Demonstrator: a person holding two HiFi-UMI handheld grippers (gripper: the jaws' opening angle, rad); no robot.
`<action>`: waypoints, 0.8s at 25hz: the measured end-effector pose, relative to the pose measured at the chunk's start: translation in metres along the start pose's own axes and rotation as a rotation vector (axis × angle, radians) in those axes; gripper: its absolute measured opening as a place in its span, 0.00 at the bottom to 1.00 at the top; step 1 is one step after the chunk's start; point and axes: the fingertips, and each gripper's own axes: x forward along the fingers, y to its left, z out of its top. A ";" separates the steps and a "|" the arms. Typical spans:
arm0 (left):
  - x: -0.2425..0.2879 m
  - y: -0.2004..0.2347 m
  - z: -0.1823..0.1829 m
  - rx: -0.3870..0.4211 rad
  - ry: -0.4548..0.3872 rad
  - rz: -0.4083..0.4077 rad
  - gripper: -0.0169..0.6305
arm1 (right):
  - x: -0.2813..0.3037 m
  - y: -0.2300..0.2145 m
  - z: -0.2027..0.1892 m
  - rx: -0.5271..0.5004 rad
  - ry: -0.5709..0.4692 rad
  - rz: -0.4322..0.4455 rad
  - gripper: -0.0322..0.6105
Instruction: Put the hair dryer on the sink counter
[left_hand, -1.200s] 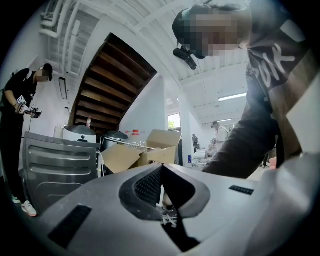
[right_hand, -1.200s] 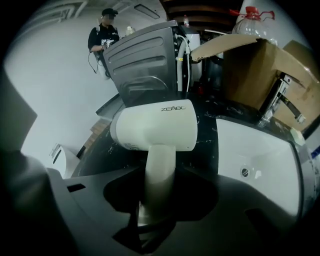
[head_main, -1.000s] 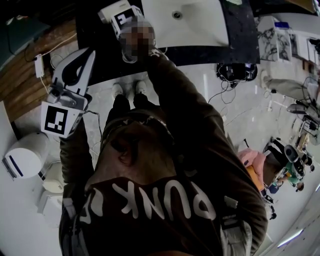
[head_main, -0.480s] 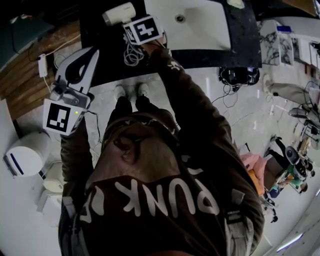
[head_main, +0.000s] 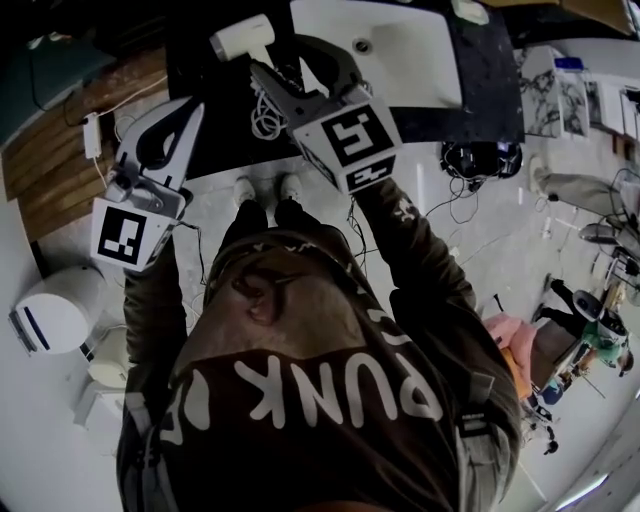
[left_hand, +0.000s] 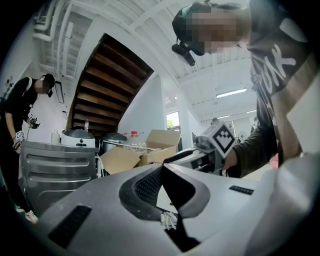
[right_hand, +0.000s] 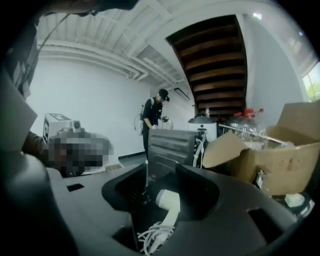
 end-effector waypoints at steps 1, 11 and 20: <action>0.000 -0.001 0.002 0.001 0.000 -0.001 0.03 | -0.008 0.008 0.012 -0.030 -0.053 0.010 0.35; -0.004 -0.005 0.008 0.007 -0.002 -0.010 0.03 | -0.052 0.042 0.030 -0.142 -0.263 -0.016 0.08; -0.002 -0.008 0.006 0.007 0.011 -0.017 0.03 | -0.053 0.046 0.025 -0.158 -0.259 0.003 0.06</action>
